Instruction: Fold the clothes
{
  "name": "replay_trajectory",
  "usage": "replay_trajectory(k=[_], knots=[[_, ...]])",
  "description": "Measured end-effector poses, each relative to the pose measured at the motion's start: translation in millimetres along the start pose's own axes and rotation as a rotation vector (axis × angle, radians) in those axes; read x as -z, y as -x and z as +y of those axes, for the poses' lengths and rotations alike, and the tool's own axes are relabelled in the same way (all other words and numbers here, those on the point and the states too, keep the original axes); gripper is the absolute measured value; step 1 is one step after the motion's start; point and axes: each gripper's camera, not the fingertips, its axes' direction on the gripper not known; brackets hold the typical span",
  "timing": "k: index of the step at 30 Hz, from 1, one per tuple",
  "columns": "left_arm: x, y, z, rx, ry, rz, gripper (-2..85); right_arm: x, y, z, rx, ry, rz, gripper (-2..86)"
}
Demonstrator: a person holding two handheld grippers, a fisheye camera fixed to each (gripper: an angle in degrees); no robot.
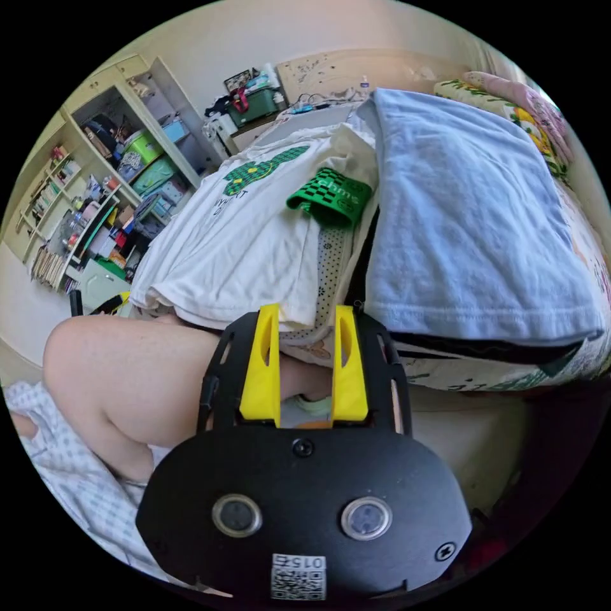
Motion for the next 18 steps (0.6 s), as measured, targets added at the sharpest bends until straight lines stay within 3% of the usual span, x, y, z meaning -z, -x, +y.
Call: replay_trajectory(k=[4,6,13,18], knots=[[2.7,4.0,-13.7,0.031,-0.008,-0.013,10.4,-9.6,5.9,7.3,-0.057,-0.024,-0.131,5.5],[4.5,4.8,-21.8,0.017,-0.005,0.028,5.0,-9.1,12.4,14.5,-0.071,-0.044,-0.151,2.9],[35.1,9.5,-20.4,0.024,-0.085,0.036,-0.1,23.8,39.1,51.1,-0.127,-0.143,0.046,1.1],[25.7,22.1,-27.1,0.062,-0.008,0.048,1.9,38.9,71.0,50.8,-0.071,-0.121,0.095,4.4]])
